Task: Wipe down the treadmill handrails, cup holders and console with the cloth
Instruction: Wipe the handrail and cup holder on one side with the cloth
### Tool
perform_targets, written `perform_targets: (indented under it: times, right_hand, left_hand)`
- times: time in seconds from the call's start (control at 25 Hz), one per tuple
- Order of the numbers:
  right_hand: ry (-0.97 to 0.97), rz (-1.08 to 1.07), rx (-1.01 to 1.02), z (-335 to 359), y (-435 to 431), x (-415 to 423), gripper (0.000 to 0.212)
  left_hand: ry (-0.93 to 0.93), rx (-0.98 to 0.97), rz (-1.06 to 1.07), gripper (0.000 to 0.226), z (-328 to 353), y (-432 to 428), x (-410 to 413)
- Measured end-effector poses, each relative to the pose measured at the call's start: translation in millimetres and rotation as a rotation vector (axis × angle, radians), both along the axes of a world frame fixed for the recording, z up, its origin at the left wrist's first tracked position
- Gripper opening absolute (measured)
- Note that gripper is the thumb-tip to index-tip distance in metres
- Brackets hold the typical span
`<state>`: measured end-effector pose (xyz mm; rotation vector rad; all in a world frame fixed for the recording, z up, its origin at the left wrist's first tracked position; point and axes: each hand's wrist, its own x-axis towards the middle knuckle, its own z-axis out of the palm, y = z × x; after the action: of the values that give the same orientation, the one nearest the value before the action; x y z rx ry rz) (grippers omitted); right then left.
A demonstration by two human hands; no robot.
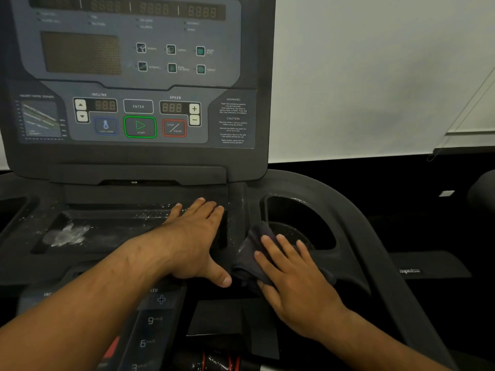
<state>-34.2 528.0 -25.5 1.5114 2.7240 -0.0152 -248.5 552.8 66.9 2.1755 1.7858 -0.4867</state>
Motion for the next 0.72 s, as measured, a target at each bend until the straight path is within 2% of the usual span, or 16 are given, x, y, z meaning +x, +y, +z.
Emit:
perform_targets:
  times: [0.08,0.2,0.32,0.52,0.64,0.72]
  right_hand:
    - [0.048,0.048,-0.042,8.3,11.8,-6.8,0.056]
    - [0.139,-0.005,-0.077,11.7,40.1,-22.2,0.055]
    - [0.087,-0.086,-0.109,13.8,69.3,-36.0,0.055]
    - [-0.125,-0.15,-0.131,25.0,122.4,-54.7,0.061]
    - [-0.146,-0.157,-0.137,30.5,143.8,-59.1,0.061]
    - [-0.094,-0.146,-0.126,29.6,146.8,-57.7,0.058]
  left_hand:
    - [0.015,0.007,-0.011,0.134,2.2,3.2,0.8]
    - [0.024,-0.001,-0.005,0.136,5.5,7.0,-0.6]
    - [0.02,-0.01,0.0,0.136,5.9,8.9,-0.7]
    - [-0.017,-0.031,0.005,0.135,2.6,6.6,0.3]
    - [-0.044,-0.028,0.013,0.135,1.0,1.8,-1.5]
    - [-0.063,-0.012,0.011,0.136,-1.3,-3.3,-1.0]
